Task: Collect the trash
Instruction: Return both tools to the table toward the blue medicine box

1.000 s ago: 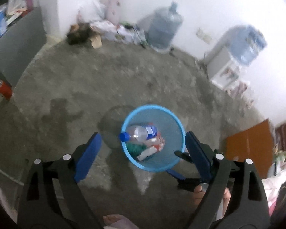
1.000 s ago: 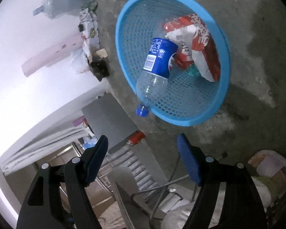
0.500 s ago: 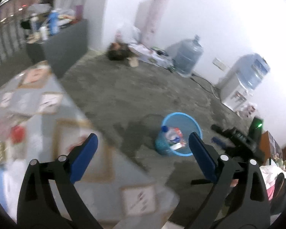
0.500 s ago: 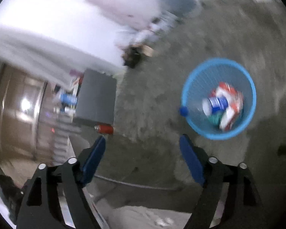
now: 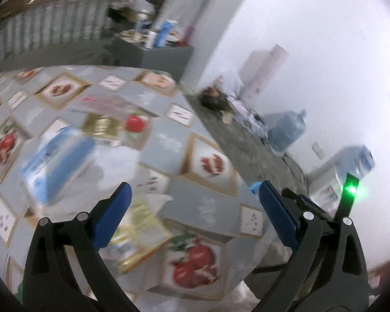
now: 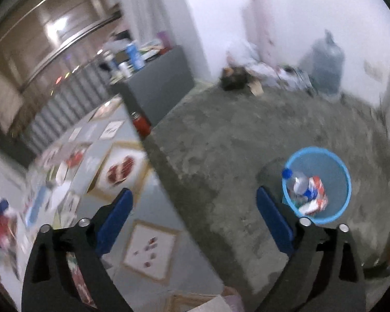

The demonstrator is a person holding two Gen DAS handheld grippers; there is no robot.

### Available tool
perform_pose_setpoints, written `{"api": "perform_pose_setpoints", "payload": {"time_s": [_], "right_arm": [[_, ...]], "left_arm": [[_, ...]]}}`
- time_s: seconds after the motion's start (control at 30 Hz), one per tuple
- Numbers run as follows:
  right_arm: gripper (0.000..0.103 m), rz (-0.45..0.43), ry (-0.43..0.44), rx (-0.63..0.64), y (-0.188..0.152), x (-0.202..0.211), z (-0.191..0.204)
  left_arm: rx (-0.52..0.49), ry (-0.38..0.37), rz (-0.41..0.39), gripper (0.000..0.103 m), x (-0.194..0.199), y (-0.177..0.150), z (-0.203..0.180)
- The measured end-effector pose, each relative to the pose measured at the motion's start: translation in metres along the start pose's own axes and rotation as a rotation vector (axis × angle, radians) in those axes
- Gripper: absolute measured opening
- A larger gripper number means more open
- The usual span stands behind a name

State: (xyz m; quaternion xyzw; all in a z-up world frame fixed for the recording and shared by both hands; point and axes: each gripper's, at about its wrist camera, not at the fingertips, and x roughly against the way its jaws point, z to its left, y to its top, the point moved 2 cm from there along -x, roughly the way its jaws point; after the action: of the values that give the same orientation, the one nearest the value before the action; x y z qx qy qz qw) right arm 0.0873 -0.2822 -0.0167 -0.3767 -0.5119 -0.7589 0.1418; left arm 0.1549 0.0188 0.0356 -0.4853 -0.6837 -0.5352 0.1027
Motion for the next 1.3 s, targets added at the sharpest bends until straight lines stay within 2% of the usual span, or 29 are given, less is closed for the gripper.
{"api": "perform_pose_setpoints", "payload": {"time_s": [0.17, 0.27, 0.33, 0.5, 0.6, 0.87, 1.0, 1.13, 1.3], "right_arm": [[0.096, -0.043, -0.009, 0.155, -0.006, 0.015, 0.037], [0.096, -0.094, 0.011, 0.201, -0.008, 0.023, 0.047], [0.096, -0.093, 0.033, 0.231, -0.01, 0.025, 0.053], [0.096, -0.013, 0.209, 0.2, -0.017, 0.021, 0.063], [0.096, 0.045, 0.28, 0.184, -0.023, 0.016, 0.074], [0.096, 0.171, 0.398, 0.207, -0.046, 0.001, 0.107], [0.09, 0.217, 0.46, 0.215, -0.055, -0.002, 0.125], [0.084, 0.253, 0.48, 0.226, -0.058, -0.007, 0.139], [0.082, 0.28, 0.518, 0.218, -0.056, -0.008, 0.149]], "left_arm": [[0.117, 0.013, -0.09, 0.094, 0.036, -0.012, 0.046], [0.131, 0.064, -0.131, 0.094, 0.054, -0.02, 0.065], [0.139, 0.07, -0.155, 0.094, 0.064, -0.025, 0.075], [0.145, 0.125, -0.191, 0.094, 0.079, -0.036, 0.103], [0.145, 0.158, -0.208, 0.094, 0.084, -0.039, 0.117], [0.044, 0.253, -0.228, 0.094, 0.088, -0.042, 0.131], [-0.01, 0.268, -0.229, 0.094, 0.086, -0.043, 0.133], [-0.052, 0.271, -0.214, 0.094, 0.079, -0.041, 0.137], [-0.133, 0.252, -0.143, 0.094, 0.063, -0.026, 0.143]]}}
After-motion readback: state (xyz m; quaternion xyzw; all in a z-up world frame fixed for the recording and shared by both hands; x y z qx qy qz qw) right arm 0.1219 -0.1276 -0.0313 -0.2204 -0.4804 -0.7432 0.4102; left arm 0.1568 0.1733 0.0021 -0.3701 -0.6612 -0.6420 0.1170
